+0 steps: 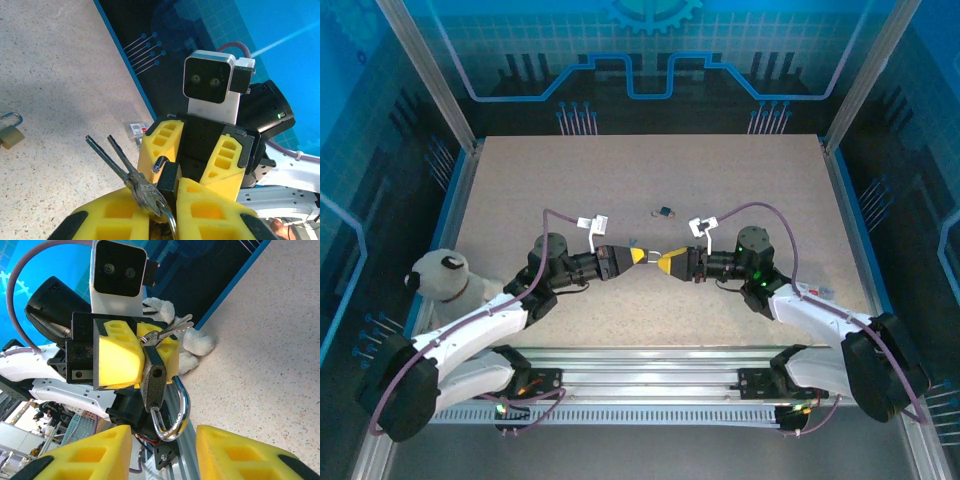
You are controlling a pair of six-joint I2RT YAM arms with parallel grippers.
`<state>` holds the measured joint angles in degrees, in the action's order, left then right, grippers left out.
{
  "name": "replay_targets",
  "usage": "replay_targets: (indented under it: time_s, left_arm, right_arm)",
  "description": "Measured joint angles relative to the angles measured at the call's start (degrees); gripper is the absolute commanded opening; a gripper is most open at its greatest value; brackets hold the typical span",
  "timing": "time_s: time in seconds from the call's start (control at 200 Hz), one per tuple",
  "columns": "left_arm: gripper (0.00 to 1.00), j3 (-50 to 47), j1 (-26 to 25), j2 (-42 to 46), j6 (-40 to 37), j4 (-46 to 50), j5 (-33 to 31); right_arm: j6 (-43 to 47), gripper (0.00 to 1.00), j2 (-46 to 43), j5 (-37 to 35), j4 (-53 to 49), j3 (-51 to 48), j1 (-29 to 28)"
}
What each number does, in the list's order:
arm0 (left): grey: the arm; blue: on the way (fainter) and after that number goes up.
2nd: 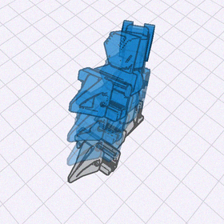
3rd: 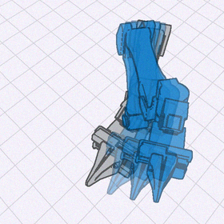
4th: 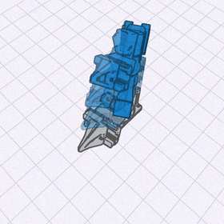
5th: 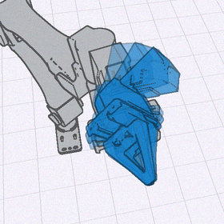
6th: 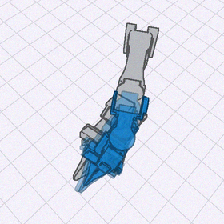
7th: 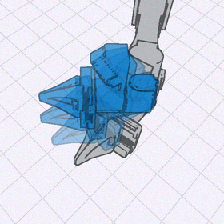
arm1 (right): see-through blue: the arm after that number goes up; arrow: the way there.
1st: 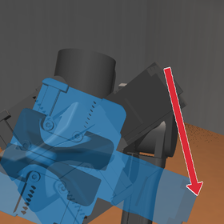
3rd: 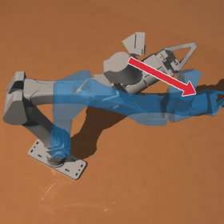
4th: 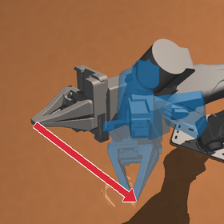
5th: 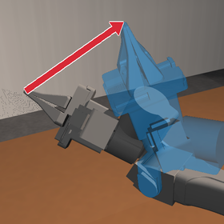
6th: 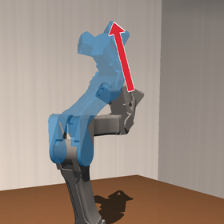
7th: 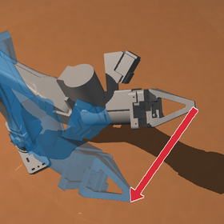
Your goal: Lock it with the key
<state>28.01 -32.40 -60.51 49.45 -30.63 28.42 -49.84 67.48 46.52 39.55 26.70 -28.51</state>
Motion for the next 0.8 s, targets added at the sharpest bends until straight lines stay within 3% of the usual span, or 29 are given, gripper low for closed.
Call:
replay_targets:
  time_s: [0.801]
  left_arm:
    - [0.00,0.0,-0.3,-0.5,0.2,-1.9,2.1]
  right_arm:
    - [1.2,0.17,-2.8,-4.0,0.3,-0.6,-0.7]
